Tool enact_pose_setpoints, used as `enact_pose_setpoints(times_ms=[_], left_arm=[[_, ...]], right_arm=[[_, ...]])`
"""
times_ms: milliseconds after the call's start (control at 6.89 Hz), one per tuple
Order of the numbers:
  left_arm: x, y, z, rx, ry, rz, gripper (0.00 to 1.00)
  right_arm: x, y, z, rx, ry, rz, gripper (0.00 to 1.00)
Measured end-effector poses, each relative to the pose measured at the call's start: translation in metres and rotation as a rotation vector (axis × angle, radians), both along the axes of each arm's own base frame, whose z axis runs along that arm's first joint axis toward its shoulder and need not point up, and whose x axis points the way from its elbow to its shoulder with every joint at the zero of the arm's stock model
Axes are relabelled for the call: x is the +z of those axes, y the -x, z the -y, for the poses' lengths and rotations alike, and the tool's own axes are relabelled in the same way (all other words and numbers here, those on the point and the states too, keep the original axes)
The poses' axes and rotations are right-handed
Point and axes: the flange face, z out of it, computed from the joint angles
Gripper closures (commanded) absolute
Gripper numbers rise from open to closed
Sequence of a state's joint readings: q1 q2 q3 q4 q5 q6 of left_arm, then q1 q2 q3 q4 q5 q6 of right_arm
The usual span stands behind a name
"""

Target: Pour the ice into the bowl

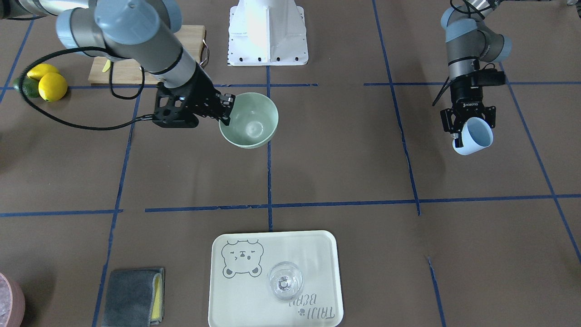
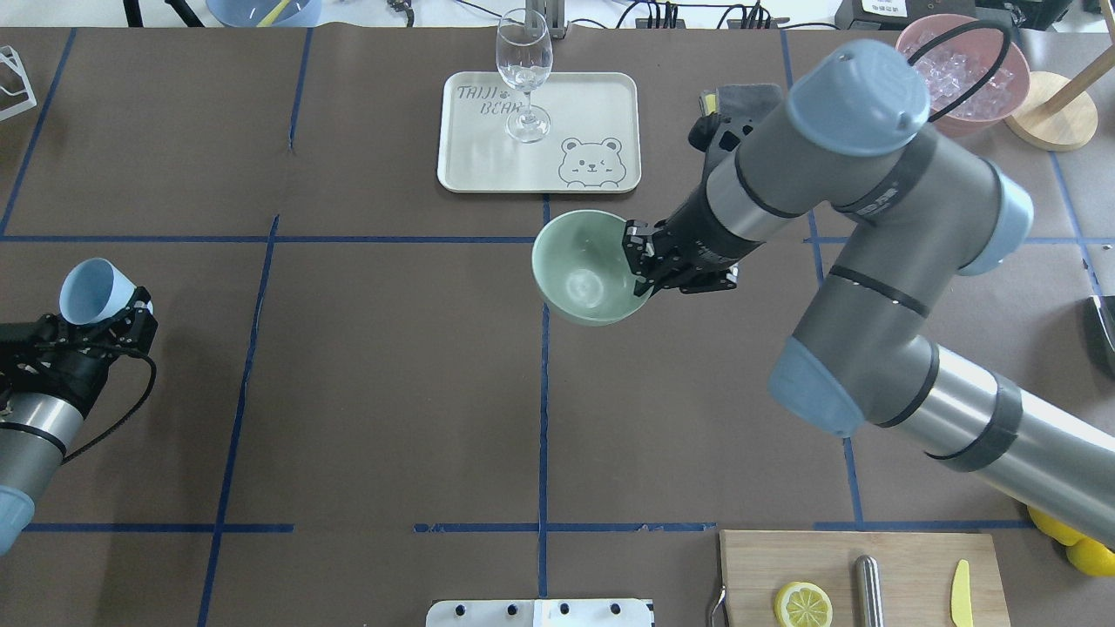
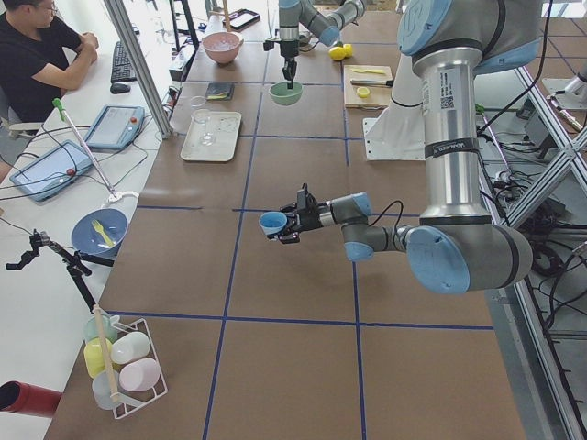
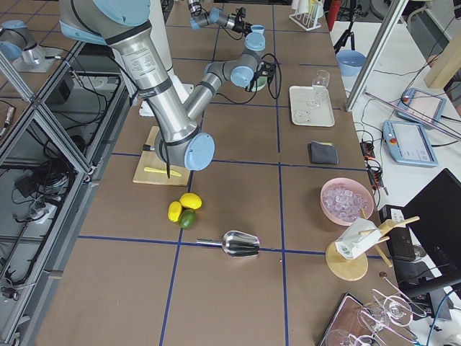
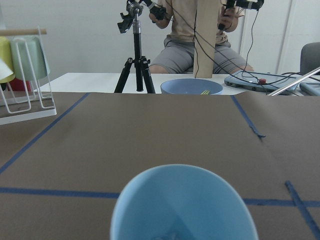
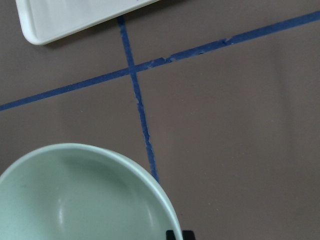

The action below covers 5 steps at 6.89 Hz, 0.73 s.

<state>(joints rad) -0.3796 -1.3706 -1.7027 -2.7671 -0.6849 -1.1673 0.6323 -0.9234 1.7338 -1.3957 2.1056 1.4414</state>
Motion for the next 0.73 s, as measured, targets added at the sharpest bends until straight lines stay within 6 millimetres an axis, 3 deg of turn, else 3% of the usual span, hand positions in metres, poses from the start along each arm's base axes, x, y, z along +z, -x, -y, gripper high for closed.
enact_pose_setpoints(times_ms=[290,725], left_arm=[[-0.016,0.012,0.006,0.004,-0.012,0.001,1.0],[-0.018,0.033,0.026,0.037,0.001,0.039,1.0]], right_arm=[[-0.034,0.093,-0.002,0.007,-0.045,-0.06,1.0],[-0.047,0.167,-0.025,-0.004,-0.09,-0.105,1.0]])
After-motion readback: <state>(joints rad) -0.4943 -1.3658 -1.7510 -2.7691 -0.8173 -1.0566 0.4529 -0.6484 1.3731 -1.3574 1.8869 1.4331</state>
